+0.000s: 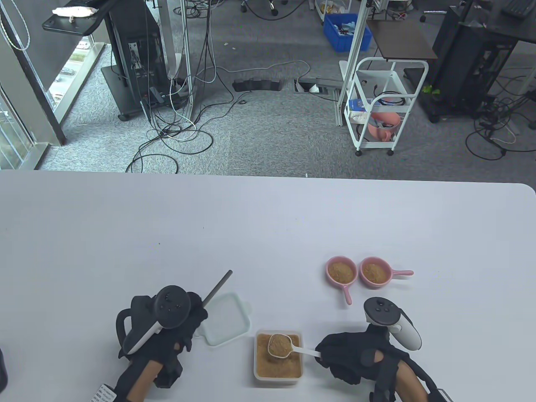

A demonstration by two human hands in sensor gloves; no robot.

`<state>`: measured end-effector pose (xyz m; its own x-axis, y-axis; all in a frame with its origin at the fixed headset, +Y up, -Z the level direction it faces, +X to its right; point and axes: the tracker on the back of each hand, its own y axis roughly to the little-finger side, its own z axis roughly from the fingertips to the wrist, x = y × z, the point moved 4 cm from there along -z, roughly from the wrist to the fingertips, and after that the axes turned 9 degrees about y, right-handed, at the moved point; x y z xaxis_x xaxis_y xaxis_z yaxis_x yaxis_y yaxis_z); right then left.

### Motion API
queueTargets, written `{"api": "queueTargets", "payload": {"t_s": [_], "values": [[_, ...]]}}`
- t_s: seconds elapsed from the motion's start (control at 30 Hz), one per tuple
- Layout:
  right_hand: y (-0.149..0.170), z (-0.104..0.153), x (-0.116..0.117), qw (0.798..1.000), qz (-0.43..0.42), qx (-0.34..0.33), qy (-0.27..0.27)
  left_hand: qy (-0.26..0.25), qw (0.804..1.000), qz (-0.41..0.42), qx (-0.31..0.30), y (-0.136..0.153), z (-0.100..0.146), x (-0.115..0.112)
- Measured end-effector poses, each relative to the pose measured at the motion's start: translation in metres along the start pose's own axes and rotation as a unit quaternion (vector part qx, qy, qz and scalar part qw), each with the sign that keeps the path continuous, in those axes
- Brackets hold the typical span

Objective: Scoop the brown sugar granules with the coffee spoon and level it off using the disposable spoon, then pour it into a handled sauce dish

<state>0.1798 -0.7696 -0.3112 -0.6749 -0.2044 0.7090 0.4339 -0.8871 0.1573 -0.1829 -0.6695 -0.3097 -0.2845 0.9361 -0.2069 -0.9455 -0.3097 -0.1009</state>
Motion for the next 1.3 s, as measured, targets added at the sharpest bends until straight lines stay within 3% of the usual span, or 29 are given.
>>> {"api": "queueTargets", "payload": {"t_s": [0.17,0.33,0.7,1.3], "values": [[0.000,0.001,0.001,1.000,-0.016,0.002,-0.007,0.014,0.992,-0.012,-0.124,-0.053,0.019,-0.010],[-0.001,0.001,0.000,1.000,-0.018,0.001,-0.006,0.044,0.981,-0.037,-0.186,-0.079,0.028,-0.025],[-0.001,0.002,0.000,1.000,-0.027,0.001,-0.004,0.096,0.965,-0.107,-0.217,-0.101,0.031,-0.054],[-0.001,0.001,0.001,1.000,-0.029,-0.002,-0.009,0.111,0.963,-0.124,-0.211,-0.102,0.031,-0.057]]}}
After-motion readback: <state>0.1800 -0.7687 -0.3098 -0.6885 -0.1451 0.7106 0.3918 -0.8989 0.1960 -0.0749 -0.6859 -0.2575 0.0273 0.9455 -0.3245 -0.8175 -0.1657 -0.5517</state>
